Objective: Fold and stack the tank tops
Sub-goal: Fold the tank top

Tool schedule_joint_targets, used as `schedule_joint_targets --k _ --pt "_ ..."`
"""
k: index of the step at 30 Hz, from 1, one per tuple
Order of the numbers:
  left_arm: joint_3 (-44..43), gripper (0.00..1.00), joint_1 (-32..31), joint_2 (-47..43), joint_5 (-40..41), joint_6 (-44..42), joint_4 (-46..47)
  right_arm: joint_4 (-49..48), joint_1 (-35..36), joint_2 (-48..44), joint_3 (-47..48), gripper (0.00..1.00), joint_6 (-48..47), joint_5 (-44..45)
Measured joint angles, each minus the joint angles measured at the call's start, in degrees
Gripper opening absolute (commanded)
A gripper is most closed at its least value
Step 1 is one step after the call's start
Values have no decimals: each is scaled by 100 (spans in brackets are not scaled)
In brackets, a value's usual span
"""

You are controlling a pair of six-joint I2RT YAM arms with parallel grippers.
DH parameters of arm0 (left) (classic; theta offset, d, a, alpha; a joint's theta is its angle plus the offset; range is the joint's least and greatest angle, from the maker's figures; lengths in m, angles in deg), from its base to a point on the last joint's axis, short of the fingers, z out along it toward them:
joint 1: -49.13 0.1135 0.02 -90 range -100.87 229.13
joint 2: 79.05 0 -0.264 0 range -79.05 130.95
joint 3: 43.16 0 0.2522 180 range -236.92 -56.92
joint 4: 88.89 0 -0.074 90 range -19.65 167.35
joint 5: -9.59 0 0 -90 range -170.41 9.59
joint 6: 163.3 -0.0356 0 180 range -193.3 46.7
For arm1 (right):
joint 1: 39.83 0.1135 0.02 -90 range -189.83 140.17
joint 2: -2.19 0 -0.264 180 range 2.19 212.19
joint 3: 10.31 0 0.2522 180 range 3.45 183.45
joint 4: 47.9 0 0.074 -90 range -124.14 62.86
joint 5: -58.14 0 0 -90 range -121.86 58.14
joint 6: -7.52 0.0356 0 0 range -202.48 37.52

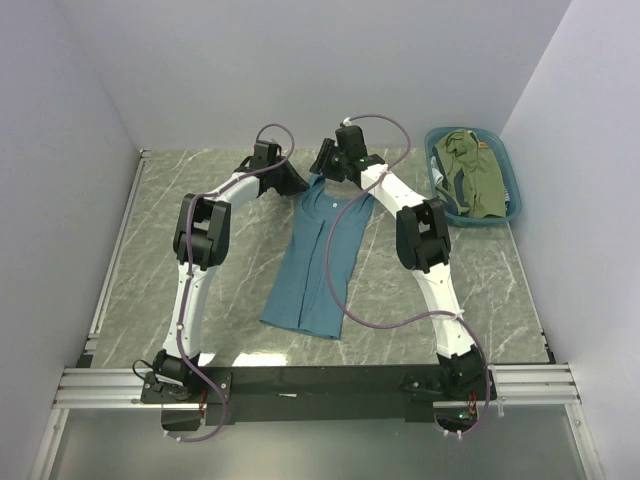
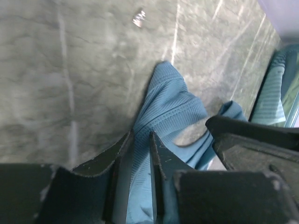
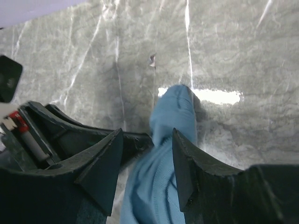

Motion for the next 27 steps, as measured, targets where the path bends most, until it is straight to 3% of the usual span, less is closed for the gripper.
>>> schedule_joint_targets --k 27 --pt "2 24 -72 0 -127 -142 24 341 -7 120 -57 54 -374 833"
